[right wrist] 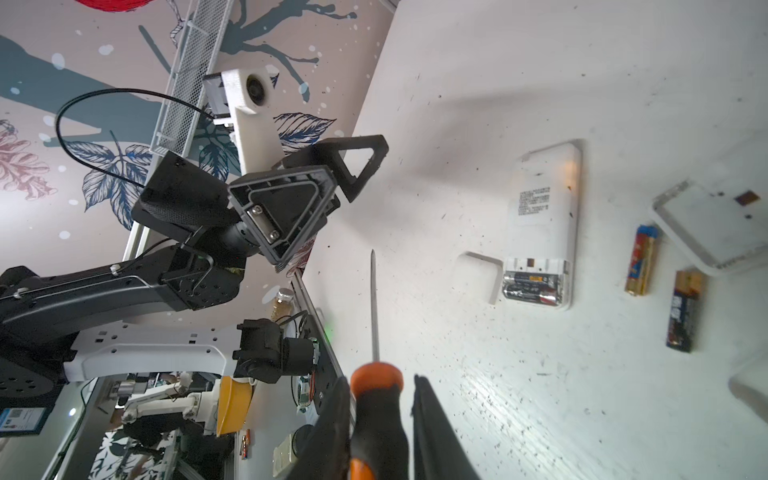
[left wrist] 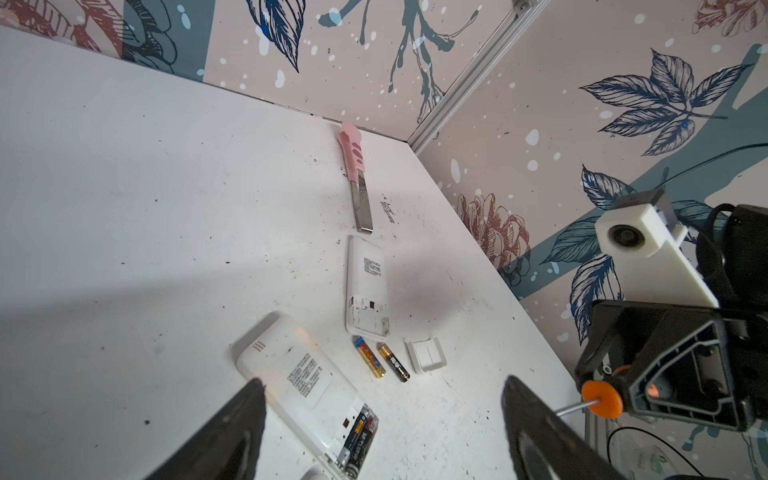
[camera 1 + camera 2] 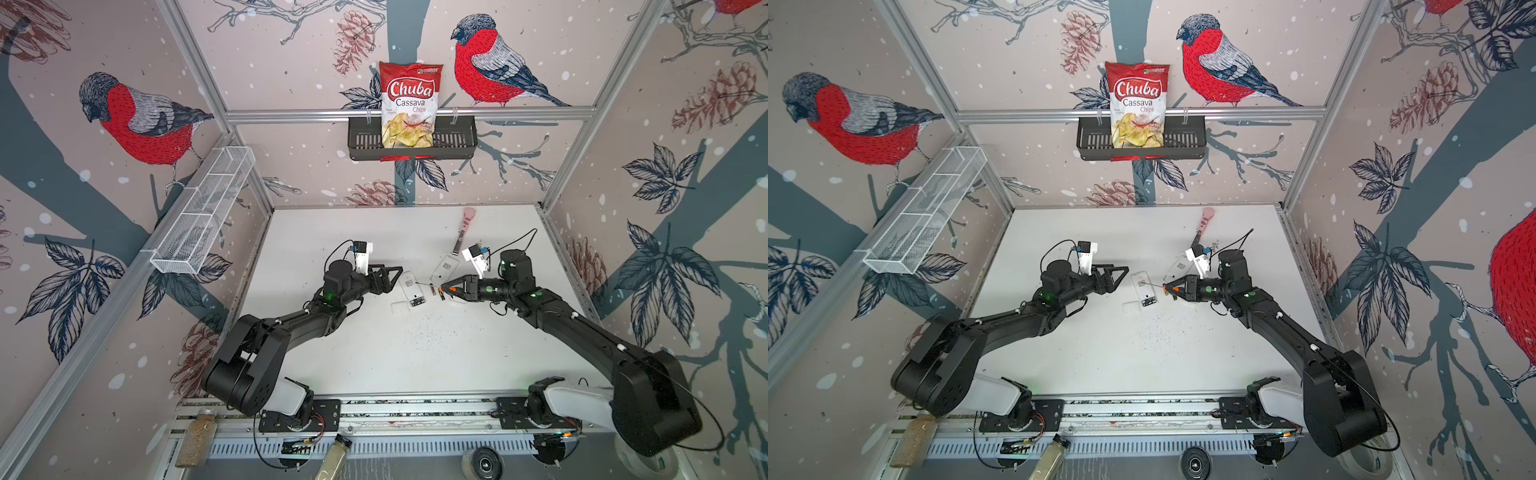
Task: Unload the batteries from the remote control
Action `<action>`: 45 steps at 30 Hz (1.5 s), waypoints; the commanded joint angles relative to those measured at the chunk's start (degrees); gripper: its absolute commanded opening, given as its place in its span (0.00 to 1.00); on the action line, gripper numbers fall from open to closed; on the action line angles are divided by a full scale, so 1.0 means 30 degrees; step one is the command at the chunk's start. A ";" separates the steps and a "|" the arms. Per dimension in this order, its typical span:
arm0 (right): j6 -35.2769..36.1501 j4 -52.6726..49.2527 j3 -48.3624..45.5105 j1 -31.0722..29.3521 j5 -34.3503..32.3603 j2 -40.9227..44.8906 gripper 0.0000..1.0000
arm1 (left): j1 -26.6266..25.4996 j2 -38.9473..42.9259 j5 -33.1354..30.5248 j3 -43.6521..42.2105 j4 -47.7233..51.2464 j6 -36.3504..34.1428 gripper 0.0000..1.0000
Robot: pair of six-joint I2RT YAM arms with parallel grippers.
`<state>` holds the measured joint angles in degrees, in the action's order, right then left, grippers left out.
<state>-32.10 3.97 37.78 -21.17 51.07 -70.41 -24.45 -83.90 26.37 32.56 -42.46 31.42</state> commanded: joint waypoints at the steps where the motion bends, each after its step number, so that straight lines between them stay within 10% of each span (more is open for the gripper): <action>1: -0.1864 0.0817 -0.0522 0.0135 -0.0340 -0.0084 0.00 | 0.0063 -0.0521 -0.2075 0.0965 0.2155 -0.0983 0.87; 18: -0.8569 0.2856 -0.4987 0.1200 -0.4302 0.1823 0.00 | -0.2284 -0.5312 -0.7689 0.6739 1.0827 -0.4090 0.86; 37: -1.0047 0.5597 -0.5197 -0.0678 -0.5338 -0.0377 0.00 | -0.2508 -0.7397 -0.7710 0.8381 1.2300 -0.4681 0.81; 45: -0.9360 0.4944 -0.4684 -0.0562 -0.5548 -0.0912 0.00 | -0.2735 -0.9569 -0.8539 1.4399 1.7372 -0.6274 0.84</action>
<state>-61.56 18.15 23.07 -22.87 34.98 -73.12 -32.42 -110.74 1.50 72.36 2.09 14.96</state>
